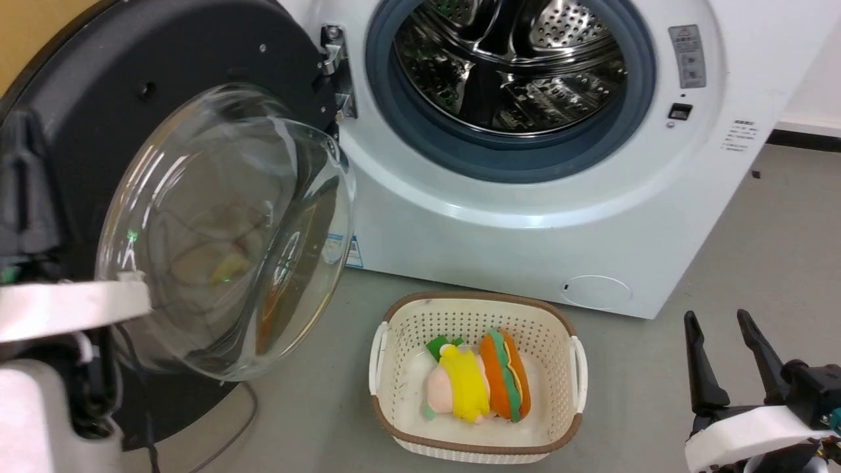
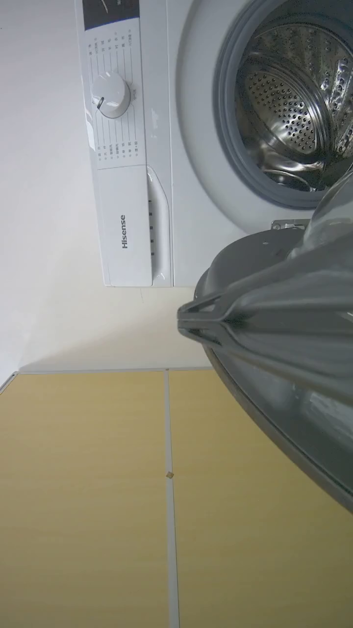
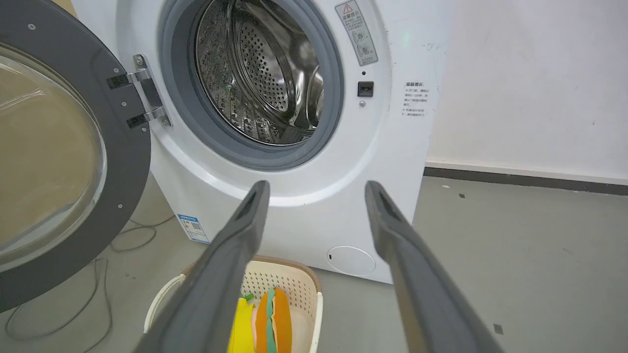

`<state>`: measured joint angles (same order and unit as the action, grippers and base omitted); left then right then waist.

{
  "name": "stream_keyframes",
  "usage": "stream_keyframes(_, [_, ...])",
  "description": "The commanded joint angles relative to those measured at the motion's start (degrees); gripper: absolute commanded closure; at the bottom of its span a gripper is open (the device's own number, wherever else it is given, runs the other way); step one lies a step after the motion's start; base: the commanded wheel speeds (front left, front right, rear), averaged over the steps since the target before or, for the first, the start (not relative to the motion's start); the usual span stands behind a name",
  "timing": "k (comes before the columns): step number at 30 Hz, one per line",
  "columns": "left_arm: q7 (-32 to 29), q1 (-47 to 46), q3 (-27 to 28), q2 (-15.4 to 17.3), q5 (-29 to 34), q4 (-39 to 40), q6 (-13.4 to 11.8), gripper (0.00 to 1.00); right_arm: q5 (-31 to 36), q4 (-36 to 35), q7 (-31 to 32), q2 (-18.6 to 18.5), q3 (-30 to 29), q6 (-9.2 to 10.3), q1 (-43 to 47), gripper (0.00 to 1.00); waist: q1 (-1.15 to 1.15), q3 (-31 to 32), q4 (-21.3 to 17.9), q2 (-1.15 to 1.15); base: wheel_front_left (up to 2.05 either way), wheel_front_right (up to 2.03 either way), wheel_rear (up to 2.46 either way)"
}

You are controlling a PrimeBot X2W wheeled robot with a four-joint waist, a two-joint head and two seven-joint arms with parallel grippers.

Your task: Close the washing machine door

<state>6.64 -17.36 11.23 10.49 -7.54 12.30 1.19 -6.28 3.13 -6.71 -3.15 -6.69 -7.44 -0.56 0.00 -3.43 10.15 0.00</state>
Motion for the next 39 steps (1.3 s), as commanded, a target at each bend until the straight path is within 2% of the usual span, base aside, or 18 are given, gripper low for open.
stream_keyframes(1, [0.3,-1.9,1.4,0.9,-1.5,0.4,0.3,1.0,-0.9,0.5,-0.6,0.1,-0.6,-0.02,-0.7,0.0,0.0,-0.3,0.8,0.0,0.0,0.0,0.0])
stream_keyframes(8, [-1.2,-5.1,5.8,2.9,-7.1,-0.9,0.6,1.0,-1.5,1.8,-1.5,0.1,-1.8,-0.02,-0.7,0.0,0.0,-0.7,3.1,0.0,0.0,0.0,0.0])
stream_keyframes(14, [-3.1,-7.2,9.1,3.3,-12.8,-3.2,0.6,1.0,-1.9,2.9,-2.1,0.2,-2.6,-0.03,-0.7,0.0,0.0,-0.9,5.1,0.0,0.0,0.0,0.0])
stream_keyframes(21, [-8.4,-9.1,14.5,4.0,-22.5,-10.0,-0.1,1.0,-2.4,4.3,-2.9,0.2,-3.6,-0.03,-0.8,0.0,0.0,-1.5,7.5,0.0,0.0,0.0,0.0])
stream_keyframes(25, [-12.7,-9.9,17.0,4.3,-28.3,-14.1,-0.5,1.0,-2.7,4.8,-3.4,0.2,-4.2,-0.03,-0.9,0.0,0.0,-1.8,8.6,0.0,0.0,0.0,0.0])
stream_keyframes(28, [-19.5,-10.6,18.6,4.3,-35.9,-17.6,-0.3,1.0,-3.1,5.2,-3.8,0.2,-4.6,-0.03,-0.9,0.0,0.0,-2.0,9.6,0.0,0.0,0.0,0.0])
stream_keyframes(30, [-21.2,-10.7,19.0,4.3,-37.7,-18.4,-0.2,1.0,-3.2,5.3,-4.0,0.2,-4.8,-0.03,-1.0,0.0,0.0,-2.1,9.9,0.0,0.0,0.0,0.0])
stream_keyframes(34, [-27.9,-10.5,19.2,4.4,-43.6,-20.9,0.9,1.0,-3.5,5.5,-4.4,0.2,-5.2,-0.03,-1.1,0.0,0.0,-2.3,10.9,0.0,0.0,0.0,0.0])
stream_keyframes(39, [-34.4,-9.1,18.2,5.8,-47.3,-23.4,2.9,1.0,-3.7,5.4,-5.0,0.2,-5.2,-0.04,-1.4,0.0,0.0,-2.7,11.7,0.0,0.0,0.0,0.0])
